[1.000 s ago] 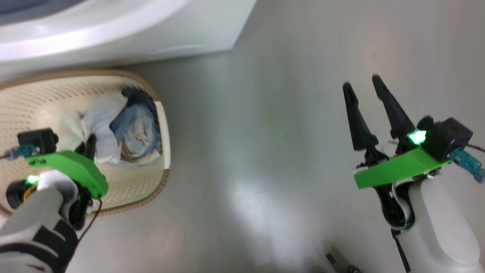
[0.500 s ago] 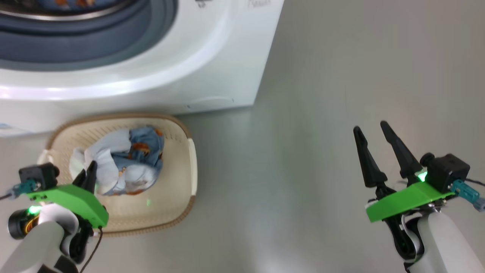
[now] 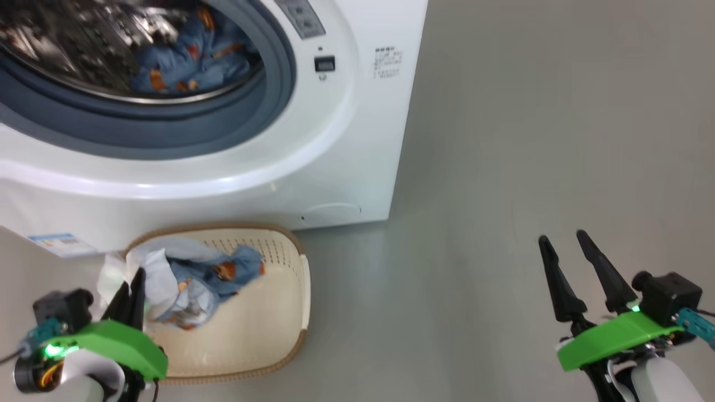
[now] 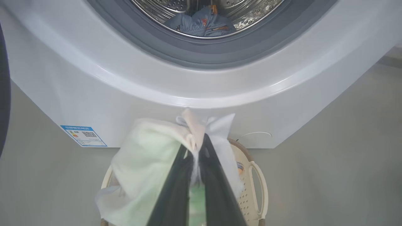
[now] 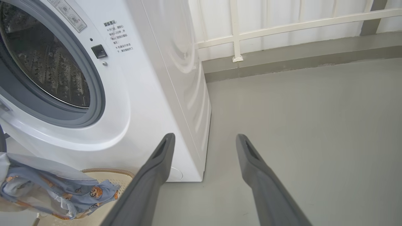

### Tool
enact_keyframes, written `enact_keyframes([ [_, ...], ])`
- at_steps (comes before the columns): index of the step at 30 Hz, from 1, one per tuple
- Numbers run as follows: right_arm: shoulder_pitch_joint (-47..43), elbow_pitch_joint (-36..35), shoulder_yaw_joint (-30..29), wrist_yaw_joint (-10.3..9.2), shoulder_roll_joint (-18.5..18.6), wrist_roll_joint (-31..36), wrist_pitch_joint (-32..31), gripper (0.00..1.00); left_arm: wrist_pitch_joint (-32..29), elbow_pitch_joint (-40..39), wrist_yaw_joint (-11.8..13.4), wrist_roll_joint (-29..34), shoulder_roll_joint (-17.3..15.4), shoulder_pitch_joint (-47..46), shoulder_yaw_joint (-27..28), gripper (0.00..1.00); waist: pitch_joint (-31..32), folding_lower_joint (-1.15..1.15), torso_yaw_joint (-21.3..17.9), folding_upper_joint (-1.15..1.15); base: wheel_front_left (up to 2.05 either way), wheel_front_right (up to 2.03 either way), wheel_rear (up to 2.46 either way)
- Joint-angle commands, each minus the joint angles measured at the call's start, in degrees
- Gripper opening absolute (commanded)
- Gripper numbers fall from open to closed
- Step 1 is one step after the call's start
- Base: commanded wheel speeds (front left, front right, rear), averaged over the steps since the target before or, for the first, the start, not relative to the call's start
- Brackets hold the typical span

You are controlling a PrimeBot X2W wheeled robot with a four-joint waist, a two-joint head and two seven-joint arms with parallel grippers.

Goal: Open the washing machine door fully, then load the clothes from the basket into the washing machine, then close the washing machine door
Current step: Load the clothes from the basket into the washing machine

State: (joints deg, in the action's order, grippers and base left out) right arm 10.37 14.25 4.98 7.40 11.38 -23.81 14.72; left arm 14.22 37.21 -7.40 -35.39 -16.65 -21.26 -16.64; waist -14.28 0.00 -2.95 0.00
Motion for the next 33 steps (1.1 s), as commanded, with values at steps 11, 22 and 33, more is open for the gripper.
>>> enact_keyframes([
  [11,-5.58,-2.08,-1.6,0.09,2.01,-0.83,0.28,1.0,0.77,-15.64,-0.09,8.91,1.21,11.88,12.11,0.0,7.12,0.0,0.76,0.0,0.0,0.0,0.0],
  [22,-8.41,-2.73,-3.48,0.09,2.24,-1.01,0.28,1.0,0.77,-27.99,-0.09,15.05,6.1,22.09,20.91,0.0,8.96,0.0,1.06,0.0,0.0,0.0,0.0],
  [33,-8.12,-3.12,-3.93,0.09,1.77,-0.85,0.28,1.0,0.78,-31.62,-0.09,15.73,8.65,24.24,23.3,0.0,8.03,0.0,0.74,0.0,0.0,0.0,0.0],
])
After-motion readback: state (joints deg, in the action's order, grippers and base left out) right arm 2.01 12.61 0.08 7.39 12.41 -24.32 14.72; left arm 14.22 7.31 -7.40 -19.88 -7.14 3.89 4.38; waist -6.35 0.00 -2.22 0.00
